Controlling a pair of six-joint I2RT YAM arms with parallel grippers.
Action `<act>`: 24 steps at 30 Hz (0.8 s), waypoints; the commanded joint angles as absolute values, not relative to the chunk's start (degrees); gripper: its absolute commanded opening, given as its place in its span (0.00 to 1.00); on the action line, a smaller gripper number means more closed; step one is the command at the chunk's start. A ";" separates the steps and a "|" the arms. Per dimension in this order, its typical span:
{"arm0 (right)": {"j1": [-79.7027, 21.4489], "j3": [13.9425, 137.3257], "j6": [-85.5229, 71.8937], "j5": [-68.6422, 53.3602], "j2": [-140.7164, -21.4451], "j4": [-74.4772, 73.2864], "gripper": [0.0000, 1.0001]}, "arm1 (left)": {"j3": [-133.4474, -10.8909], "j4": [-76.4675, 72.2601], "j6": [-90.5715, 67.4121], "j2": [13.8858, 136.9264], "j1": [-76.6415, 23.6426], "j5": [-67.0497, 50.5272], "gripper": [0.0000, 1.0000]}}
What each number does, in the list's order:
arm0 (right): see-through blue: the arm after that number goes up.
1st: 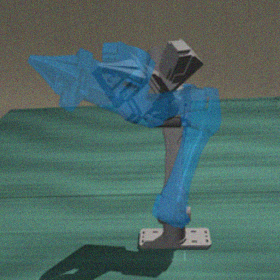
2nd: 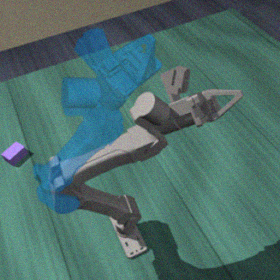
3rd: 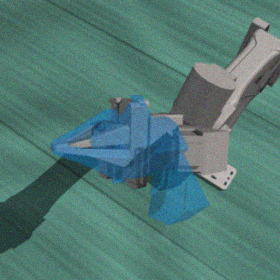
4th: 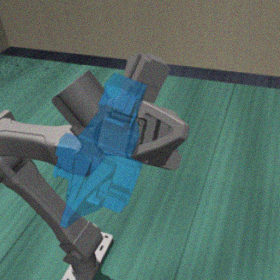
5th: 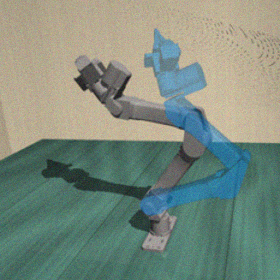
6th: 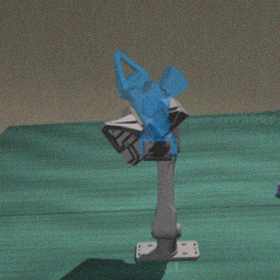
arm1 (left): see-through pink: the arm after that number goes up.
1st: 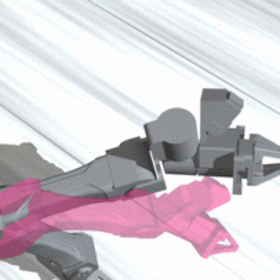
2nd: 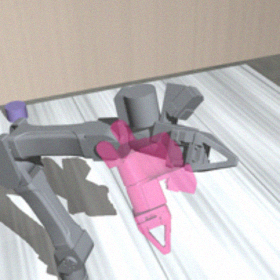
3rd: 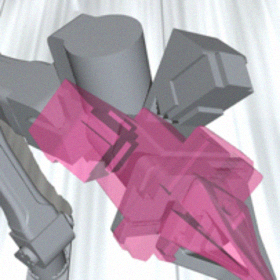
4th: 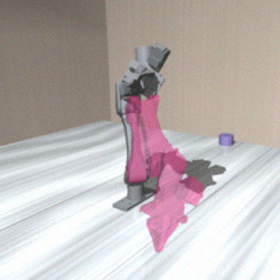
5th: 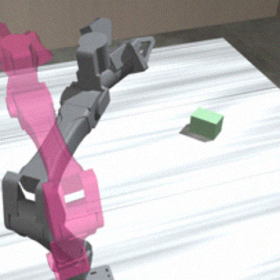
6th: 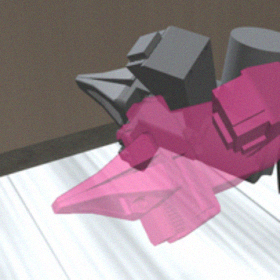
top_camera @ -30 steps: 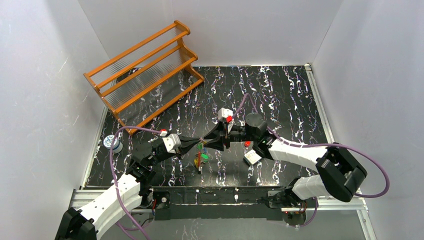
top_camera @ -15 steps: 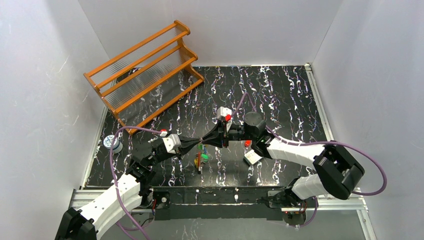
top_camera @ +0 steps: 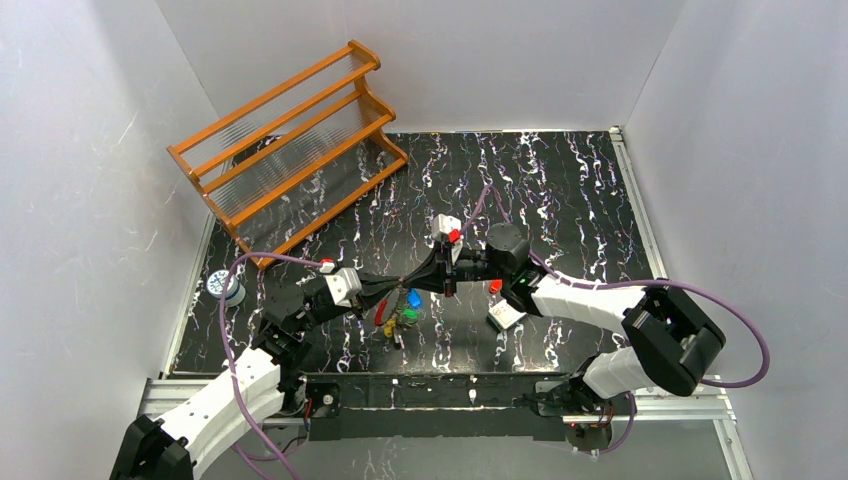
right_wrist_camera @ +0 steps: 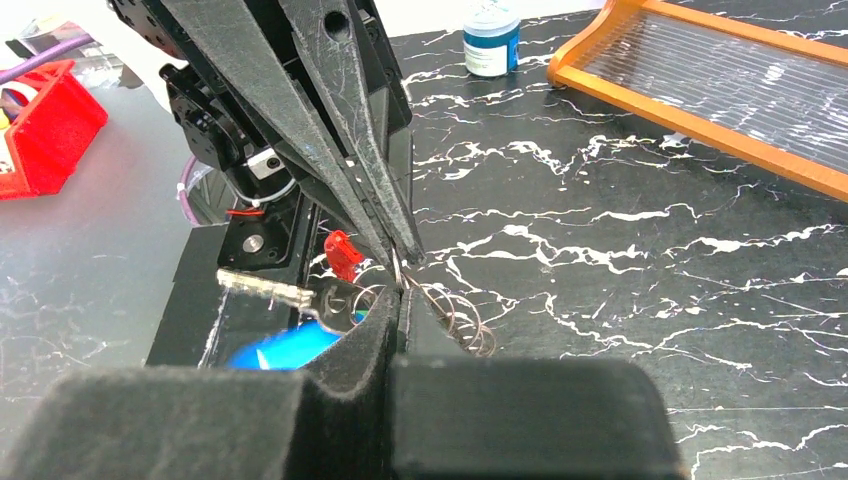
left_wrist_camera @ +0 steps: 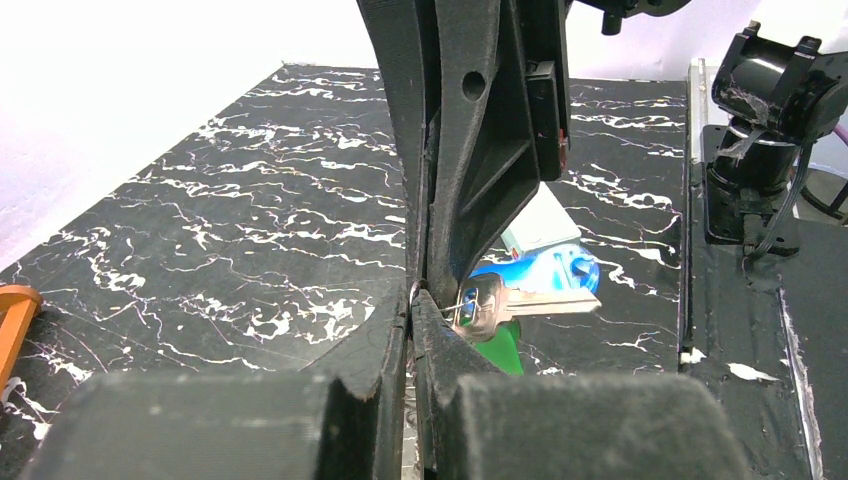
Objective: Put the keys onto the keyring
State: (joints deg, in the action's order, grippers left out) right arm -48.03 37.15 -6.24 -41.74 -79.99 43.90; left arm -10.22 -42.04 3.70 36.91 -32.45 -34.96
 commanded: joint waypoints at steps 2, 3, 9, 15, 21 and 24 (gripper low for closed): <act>-48.31 40.20 -5.43 -42.92 -79.68 45.46 0.01 | -11.29 -45.35 3.69 36.12 -32.63 -35.88 0.00; -48.34 40.44 -4.30 -42.76 -79.38 44.22 0.01 | -11.44 -45.29 3.71 36.15 -32.63 -35.92 0.00; -48.33 43.69 4.68 -40.65 -76.86 30.60 0.01 | -15.04 -36.64 7.38 34.91 -32.63 -35.14 0.21; -48.34 50.38 14.96 -38.21 -75.46 11.77 0.01 | -24.18 -13.43 19.78 35.36 -32.61 -33.05 0.29; -48.91 54.88 20.51 -36.99 -75.99 1.86 0.01 | -31.66 4.15 30.55 38.49 -32.67 -33.85 0.37; -50.45 56.21 22.19 -35.73 -76.80 0.15 0.01 | -33.91 9.07 34.59 39.48 -32.66 -34.08 0.39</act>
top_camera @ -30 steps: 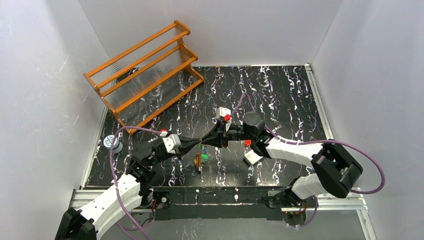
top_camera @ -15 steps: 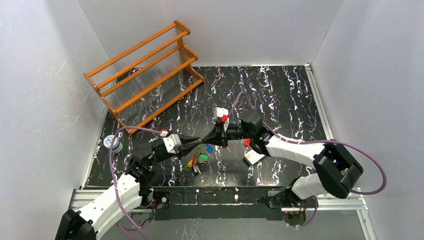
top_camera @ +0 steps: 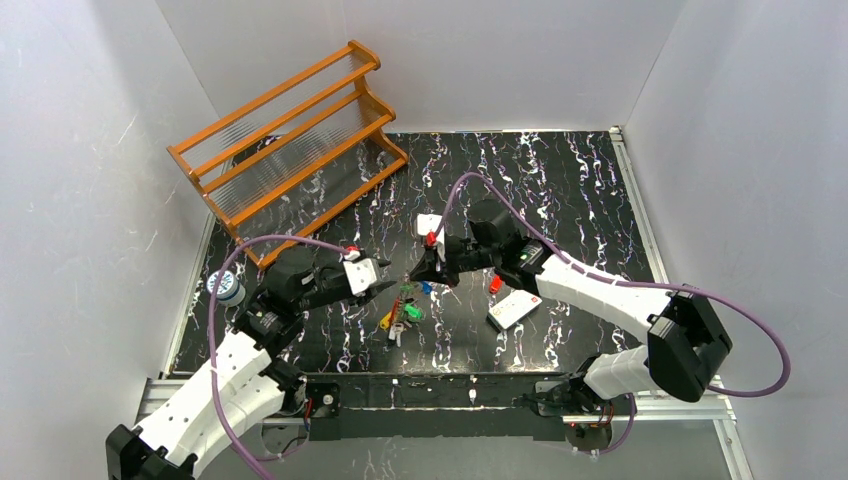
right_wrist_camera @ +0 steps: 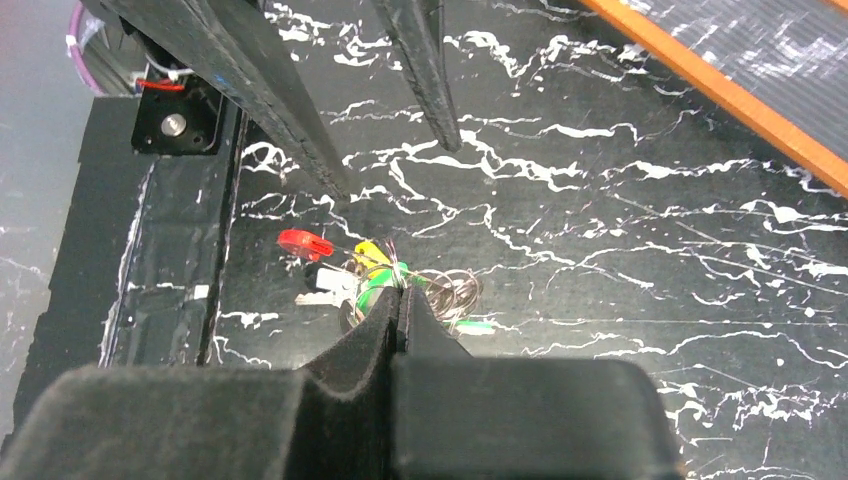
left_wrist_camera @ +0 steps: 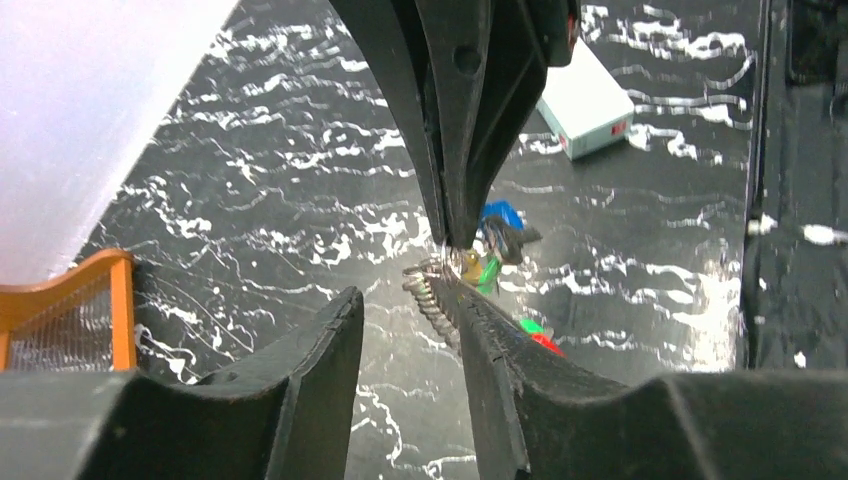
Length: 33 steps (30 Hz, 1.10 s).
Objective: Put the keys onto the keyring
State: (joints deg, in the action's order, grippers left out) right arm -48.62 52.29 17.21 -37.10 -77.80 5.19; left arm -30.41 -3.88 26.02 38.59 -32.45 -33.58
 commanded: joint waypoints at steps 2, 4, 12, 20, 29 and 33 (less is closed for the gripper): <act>-51.50 57.36 22.62 -34.59 -77.60 -2.43 0.01 | -35.01 11.37 36.44 40.20 -32.69 -34.32 0.40; -52.32 58.49 22.60 -33.19 -78.44 -3.60 0.01 | -35.72 12.62 37.33 40.86 -32.64 -35.18 0.39; -54.98 60.59 22.15 -30.03 -80.35 -4.53 0.01 | -35.54 11.25 35.98 44.88 -32.65 -41.79 0.28; -56.04 60.64 21.99 -29.63 -80.90 -4.47 0.01 | -33.87 7.17 33.34 46.03 -32.69 -42.85 0.18; -56.34 60.52 21.71 -29.47 -80.61 -4.21 0.01 | -33.06 5.73 31.93 47.39 -32.70 -43.20 0.18; -56.41 60.38 21.62 -29.47 -80.60 -4.11 0.01 | -32.75 5.71 31.73 48.13 -32.70 -43.69 0.14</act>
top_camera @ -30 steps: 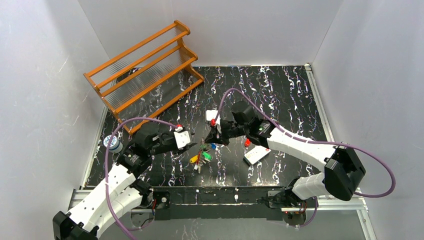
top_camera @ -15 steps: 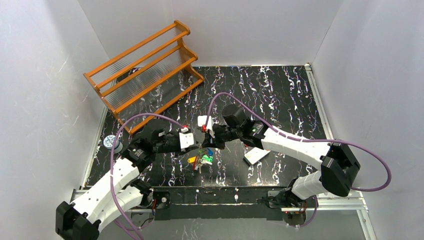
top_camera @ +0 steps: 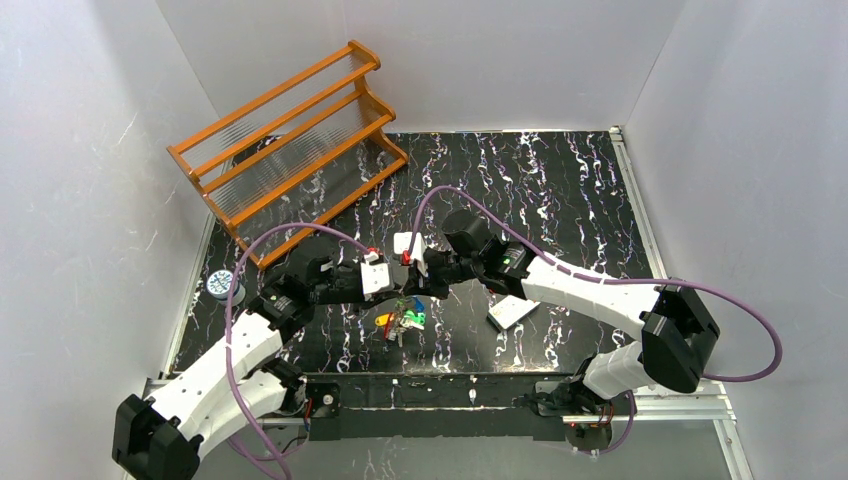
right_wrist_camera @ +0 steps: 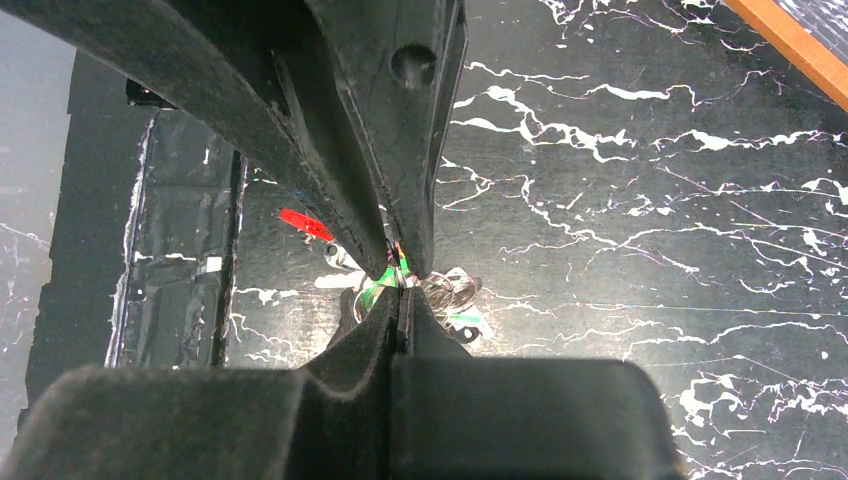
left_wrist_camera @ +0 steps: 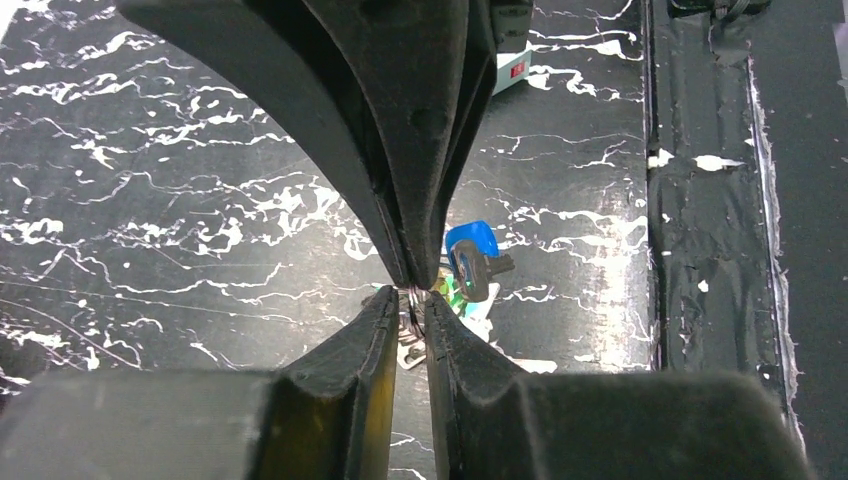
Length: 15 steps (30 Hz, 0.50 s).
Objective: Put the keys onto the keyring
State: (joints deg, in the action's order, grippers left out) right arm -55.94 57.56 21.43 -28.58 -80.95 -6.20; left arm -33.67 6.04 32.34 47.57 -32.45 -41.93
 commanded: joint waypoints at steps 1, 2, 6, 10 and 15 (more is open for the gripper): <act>-56.42 60.38 21.62 -29.46 -80.55 -4.09 0.01 | -32.68 5.71 31.66 48.26 -32.72 -43.75 0.13; -56.41 60.30 21.62 -29.45 -80.51 -3.97 0.01 | -32.57 5.71 31.57 48.52 -32.77 -43.71 0.13; -56.41 60.12 21.60 -29.52 -80.42 -3.82 0.01 | -32.26 5.71 31.41 48.73 -32.86 -43.08 0.08; -56.42 60.04 21.60 -29.31 -80.38 -3.71 0.01 | -32.26 5.71 31.27 48.28 -32.93 -41.59 0.00; -56.47 57.51 20.25 -24.66 -78.81 0.98 0.13 | -32.19 5.63 30.75 46.90 -32.96 -39.24 0.00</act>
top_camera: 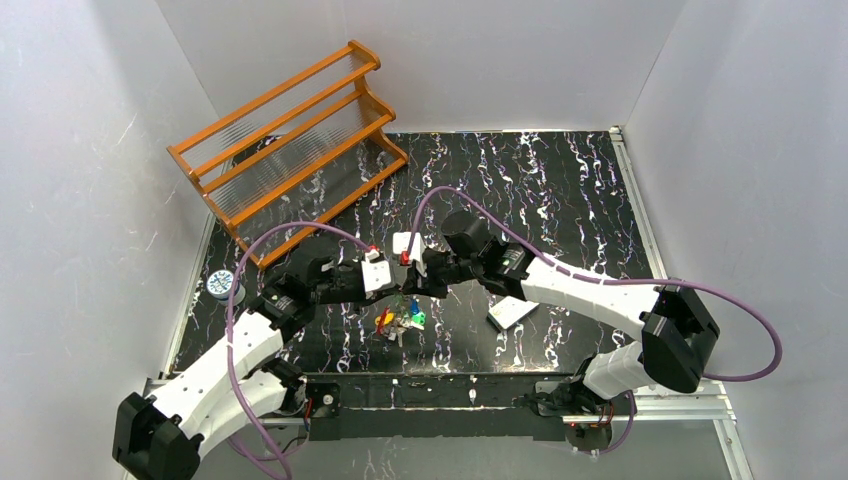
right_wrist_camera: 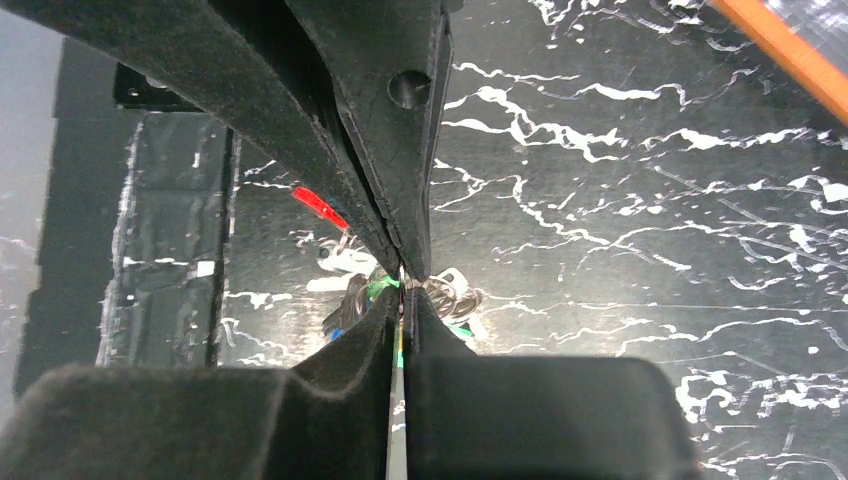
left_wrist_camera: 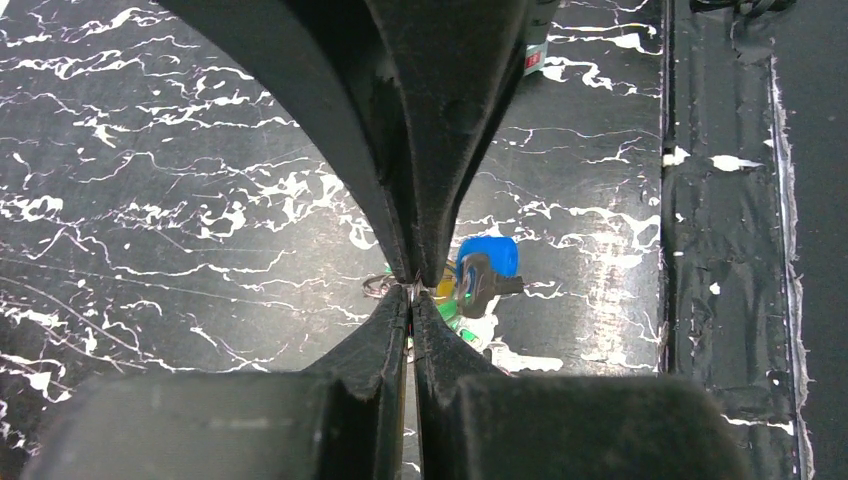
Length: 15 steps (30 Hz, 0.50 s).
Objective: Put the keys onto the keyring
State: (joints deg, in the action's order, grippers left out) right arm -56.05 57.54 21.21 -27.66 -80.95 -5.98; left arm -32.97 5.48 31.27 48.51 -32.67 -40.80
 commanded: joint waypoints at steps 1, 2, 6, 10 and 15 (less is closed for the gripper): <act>-56.44 56.63 19.83 -23.55 -78.11 2.65 0.21 | -31.99 5.34 30.30 46.30 -32.96 -38.90 0.00; -56.43 55.39 19.52 -22.48 -77.30 4.45 0.26 | -31.84 4.86 29.70 45.79 -32.96 -38.37 0.00; -56.40 51.15 18.74 -19.88 -74.29 10.20 0.42 | -29.70 0.61 26.05 42.72 -32.94 -36.67 0.00; -56.43 49.98 19.17 -19.46 -72.89 10.70 0.48 | -26.21 -6.59 21.94 39.57 -32.96 -36.23 0.00; -56.38 49.47 18.50 -19.41 -71.44 11.52 0.51 | -19.75 -22.42 13.89 35.97 -32.96 -35.58 0.00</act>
State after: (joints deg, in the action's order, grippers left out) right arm -56.31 50.00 19.40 -20.23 -74.04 7.07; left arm -23.57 -7.27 21.56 38.83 -32.75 -35.97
